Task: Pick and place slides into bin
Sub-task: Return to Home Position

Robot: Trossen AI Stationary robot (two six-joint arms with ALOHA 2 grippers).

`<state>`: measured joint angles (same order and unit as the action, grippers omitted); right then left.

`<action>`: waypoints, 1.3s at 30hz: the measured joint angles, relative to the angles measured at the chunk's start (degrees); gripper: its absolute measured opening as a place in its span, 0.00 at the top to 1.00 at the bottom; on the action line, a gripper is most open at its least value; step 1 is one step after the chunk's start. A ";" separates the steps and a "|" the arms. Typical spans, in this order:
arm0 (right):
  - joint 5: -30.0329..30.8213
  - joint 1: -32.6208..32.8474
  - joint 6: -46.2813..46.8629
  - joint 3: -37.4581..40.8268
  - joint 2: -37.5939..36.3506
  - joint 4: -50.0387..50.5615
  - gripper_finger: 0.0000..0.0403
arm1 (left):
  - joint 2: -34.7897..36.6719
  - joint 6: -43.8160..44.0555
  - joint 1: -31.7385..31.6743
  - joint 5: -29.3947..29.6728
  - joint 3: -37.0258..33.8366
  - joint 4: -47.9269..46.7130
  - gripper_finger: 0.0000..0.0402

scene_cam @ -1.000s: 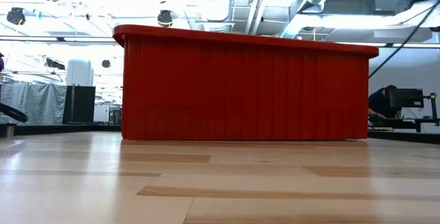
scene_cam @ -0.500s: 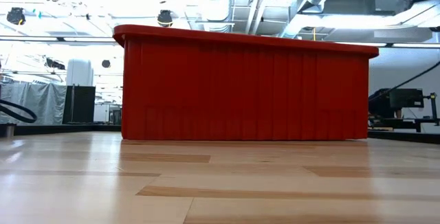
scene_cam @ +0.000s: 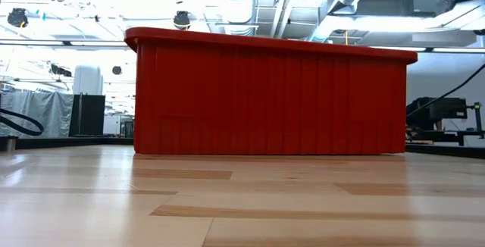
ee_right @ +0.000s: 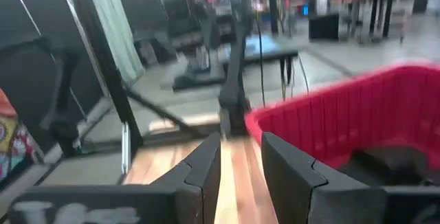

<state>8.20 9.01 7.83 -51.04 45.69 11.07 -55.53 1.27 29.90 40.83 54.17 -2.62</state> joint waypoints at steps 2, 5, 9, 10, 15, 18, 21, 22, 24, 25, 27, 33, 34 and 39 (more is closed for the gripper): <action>1.52 1.46 -0.63 -0.03 -0.85 -1.23 0.76 | 0.14 -2.43 0.21 -0.02 0.00 0.39 0.42; 3.48 3.03 1.03 0.00 -2.02 0.97 0.76 | 0.30 -4.37 0.16 -0.58 -0.49 1.01 0.42; 4.33 3.46 6.83 0.00 -3.45 9.95 0.76 | 3.77 -5.87 -0.68 -3.53 -6.34 7.49 0.42; 4.42 3.64 7.86 0.00 -3.50 11.54 0.76 | 5.13 -5.83 -1.04 -4.30 -8.39 8.97 0.42; 6.61 6.63 8.90 0.00 -3.43 12.87 0.76 | 13.63 -4.14 -1.74 -4.39 -18.10 13.78 0.42; 8.84 8.70 8.40 0.08 -3.41 12.86 0.76 | 18.81 -3.71 -1.76 -4.31 -22.58 14.58 0.42; 10.08 10.63 8.49 3.18 -3.53 8.92 0.76 | 23.42 -3.37 -1.74 -3.55 -26.82 16.42 0.42; 10.06 11.03 9.05 4.72 -3.64 7.79 0.76 | 24.76 -3.09 -1.74 -3.51 -28.22 16.78 0.42; 10.19 11.64 11.32 8.39 -3.96 5.00 0.76 | 26.91 -2.11 -1.74 -3.52 -30.49 17.12 0.42; 10.64 12.05 12.37 10.41 -4.14 3.17 0.76 | 27.63 -1.50 -1.74 -3.52 -31.45 17.38 0.42; 11.78 12.85 13.80 13.99 -4.12 -1.77 0.76 | 28.77 -0.40 -1.74 -3.90 -33.26 17.96 0.42; 14.47 14.85 14.62 22.52 -4.18 -13.91 0.76 | 29.05 1.68 -1.72 -7.17 -37.29 21.62 0.42; 14.46 15.19 14.38 23.44 -4.18 -14.80 0.76 | 28.89 2.20 -1.72 -7.34 -38.00 22.30 0.42; 14.42 16.77 12.75 25.37 -4.17 -14.77 0.76 | 28.53 2.67 -0.99 -9.39 -40.90 26.70 0.42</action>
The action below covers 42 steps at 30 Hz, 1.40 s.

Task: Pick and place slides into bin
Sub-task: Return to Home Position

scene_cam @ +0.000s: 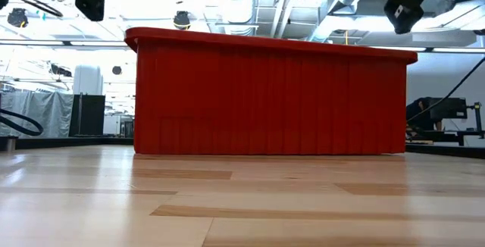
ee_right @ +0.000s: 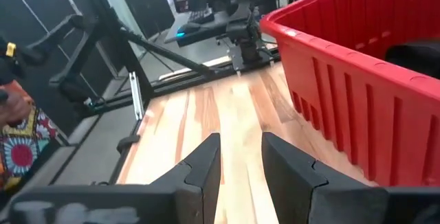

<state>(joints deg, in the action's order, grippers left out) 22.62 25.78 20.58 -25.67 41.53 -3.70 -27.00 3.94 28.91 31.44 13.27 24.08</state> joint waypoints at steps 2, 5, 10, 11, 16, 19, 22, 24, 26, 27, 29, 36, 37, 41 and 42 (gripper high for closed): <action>-0.01 0.09 -1.39 0.00 -0.52 0.24 0.76 | 0.02 -1.59 0.68 -0.18 -0.76 1.79 0.42; -0.01 0.08 -3.81 0.02 -4.17 1.55 0.76 | 0.04 -4.69 1.55 -0.13 -1.05 3.40 0.42; -0.01 0.06 -6.03 0.33 -13.32 7.05 0.76 | 0.07 -6.75 2.03 -0.13 -1.05 3.99 0.42; 0.00 0.06 -6.27 1.09 -15.25 6.59 0.76 | 0.07 -6.82 2.03 -0.15 -1.05 3.84 0.42; 0.06 0.50 -6.62 9.68 -24.23 0.06 0.76 | 0.07 -7.42 2.02 0.04 -1.05 3.69 0.42; 0.09 0.43 -7.60 15.06 -27.51 -6.84 0.76 | 0.04 -6.66 2.03 0.46 -1.05 3.66 0.42; 0.03 0.50 -8.85 17.70 -28.83 -9.63 0.76 | 0.00 -5.48 2.03 -2.77 -1.05 3.66 0.42; -0.04 0.50 -8.63 18.67 -29.20 -9.57 0.76 | -0.11 -5.23 2.03 -5.20 -1.06 3.65 0.42; -0.05 0.50 -8.47 19.84 -29.23 -9.35 0.76 | -0.54 -4.61 2.05 -6.18 -1.46 3.86 0.42; -0.03 0.48 -8.15 20.50 -29.21 -9.21 0.76 | -0.85 -3.95 2.05 -6.16 -1.90 4.04 0.42; -0.01 0.43 -7.32 21.39 -29.21 -8.97 0.76 | -1.93 -3.23 2.05 -6.12 -3.48 6.65 0.42; -0.01 0.35 -3.82 24.31 -29.28 -9.21 0.76 | -7.20 -3.80 2.05 -5.01 -11.79 26.30 0.42; -0.01 0.35 -3.62 24.43 -29.27 -9.21 0.76 | -7.91 -3.84 2.05 -4.33 -12.66 28.41 0.42; -0.01 0.39 -3.45 24.59 -29.28 -9.09 0.76 | -10.16 -4.65 2.01 -2.34 -12.59 29.89 0.42; -0.01 0.39 -3.47 24.59 -29.27 -8.90 0.76 | -10.70 -4.67 2.01 -2.14 -12.59 29.81 0.42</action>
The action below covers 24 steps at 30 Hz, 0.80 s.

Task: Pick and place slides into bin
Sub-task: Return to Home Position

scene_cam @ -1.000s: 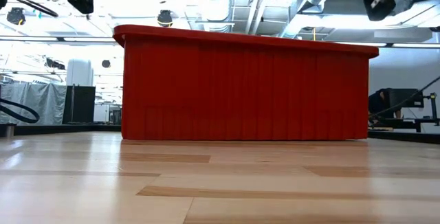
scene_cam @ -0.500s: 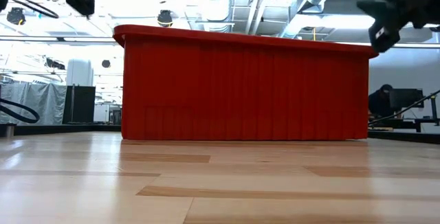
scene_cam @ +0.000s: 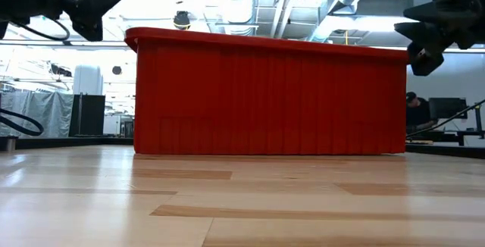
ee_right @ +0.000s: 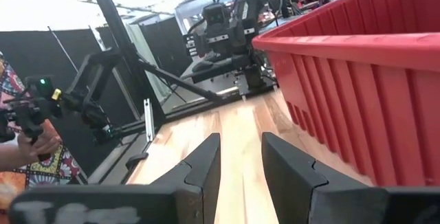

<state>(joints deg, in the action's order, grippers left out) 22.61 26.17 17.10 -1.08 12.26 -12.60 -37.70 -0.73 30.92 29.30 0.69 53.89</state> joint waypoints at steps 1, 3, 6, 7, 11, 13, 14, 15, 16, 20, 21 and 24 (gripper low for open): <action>0.00 0.00 0.03 0.00 0.02 0.39 0.76 | -0.33 0.00 -0.04 0.48 0.00 -0.13 0.42; 0.01 -0.07 0.82 0.00 0.04 1.71 0.76 | -0.57 0.01 -0.04 1.08 0.00 -0.08 0.42; -0.01 -0.41 2.29 0.04 0.04 2.98 0.76 | -0.51 -1.02 -0.04 1.28 0.00 0.27 0.42; 0.01 -0.57 2.57 0.04 0.04 2.99 0.76 | -0.38 -1.74 -0.04 1.60 0.00 0.58 0.42; 0.00 -0.99 2.53 0.04 0.04 2.71 0.76 | 3.03 -6.39 -0.02 5.90 0.00 1.99 0.42; 0.02 -1.20 2.52 0.04 0.04 2.73 0.76 | 5.91 -9.53 -0.04 8.43 0.00 2.16 0.42; 0.00 -1.20 2.51 0.04 0.04 2.72 0.76 | 7.71 -11.30 -0.02 9.03 0.00 2.66 0.42; 0.02 -1.20 2.51 0.04 0.04 2.71 0.76 | 9.81 -13.06 -0.01 9.12 0.00 2.73 0.42; 0.01 -1.20 2.49 0.04 0.04 2.71 0.76 | 11.99 -14.63 0.15 9.18 0.00 2.28 0.42; -0.04 -1.13 2.47 0.04 0.04 2.71 0.76 | 21.76 -15.13 2.07 14.97 0.00 -8.82 0.42; -0.04 -1.07 2.47 0.04 0.04 2.71 0.76 | 24.17 -13.36 2.72 16.38 0.00 -13.50 0.42; -0.19 -1.07 2.14 0.04 0.04 2.73 0.76 | 30.82 -5.17 4.14 15.81 0.00 -26.21 0.42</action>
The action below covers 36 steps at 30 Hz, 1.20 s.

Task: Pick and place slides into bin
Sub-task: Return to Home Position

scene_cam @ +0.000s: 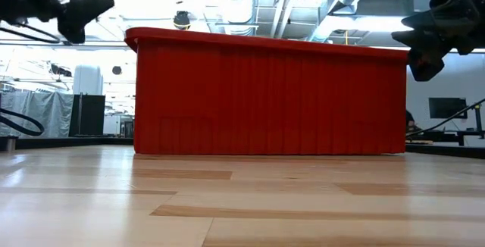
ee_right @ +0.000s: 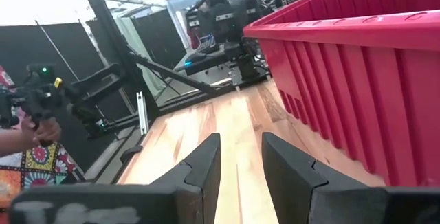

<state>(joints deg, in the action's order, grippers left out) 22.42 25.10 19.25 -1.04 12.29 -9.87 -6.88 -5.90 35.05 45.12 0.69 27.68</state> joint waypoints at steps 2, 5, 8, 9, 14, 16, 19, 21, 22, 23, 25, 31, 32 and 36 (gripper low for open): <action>-0.02 0.00 -0.55 0.00 0.00 0.21 0.76 | 3.60 5.05 0.39 -3.63 0.00 -5.90 0.42; -0.02 0.00 -2.25 0.00 0.00 0.49 0.76 | 6.94 11.72 0.47 -8.58 0.00 -13.36 0.42; -0.02 -0.07 -4.09 0.00 0.01 0.96 0.76 | 6.49 15.98 0.47 -11.50 0.02 -17.22 0.42; 0.01 -0.14 -4.44 0.05 0.00 0.87 0.76 | 6.51 17.17 0.47 -11.71 0.02 -18.01 0.42; 1.52 -1.22 -4.68 0.52 0.02 2.43 0.76 | 6.66 19.16 0.52 -11.75 0.02 -20.07 0.42; 2.75 -1.98 -3.81 0.52 0.02 2.85 0.76 | 6.63 19.77 0.52 -11.68 0.02 -20.58 0.42; 3.38 -3.27 -0.73 0.52 0.00 4.76 0.76 | 6.63 20.04 0.52 -11.67 0.02 -20.53 0.42; 3.14 -3.99 -0.30 0.49 0.16 6.35 0.76 | 6.63 20.05 0.52 -11.71 0.02 -20.73 0.42; 2.90 -4.27 -0.26 0.48 0.43 6.36 0.76 | 6.63 20.05 0.52 -11.71 0.02 -20.99 0.42; 2.79 -4.42 -0.20 0.48 0.66 6.40 0.76 | 6.63 20.05 0.50 -11.71 0.02 -21.36 0.42; 2.44 -4.52 -0.17 0.48 1.04 6.42 0.76 | 6.63 20.05 0.50 -11.73 0.02 -21.79 0.42; 1.66 -4.52 -0.17 0.48 1.25 6.45 0.76 | 6.63 20.57 0.50 -11.75 0.02 -21.77 0.42; 1.64 -4.52 -0.17 0.48 1.25 6.45 0.76 | 6.63 21.16 0.50 -11.79 0.02 -21.81 0.42; 1.65 -4.52 -0.18 0.48 1.25 6.47 0.76 | 6.63 21.98 0.50 -11.77 0.02 -22.43 0.42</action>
<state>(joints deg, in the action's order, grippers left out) 24.06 20.58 19.07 -0.56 13.54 -3.40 -0.25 16.08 35.55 33.35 0.71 5.25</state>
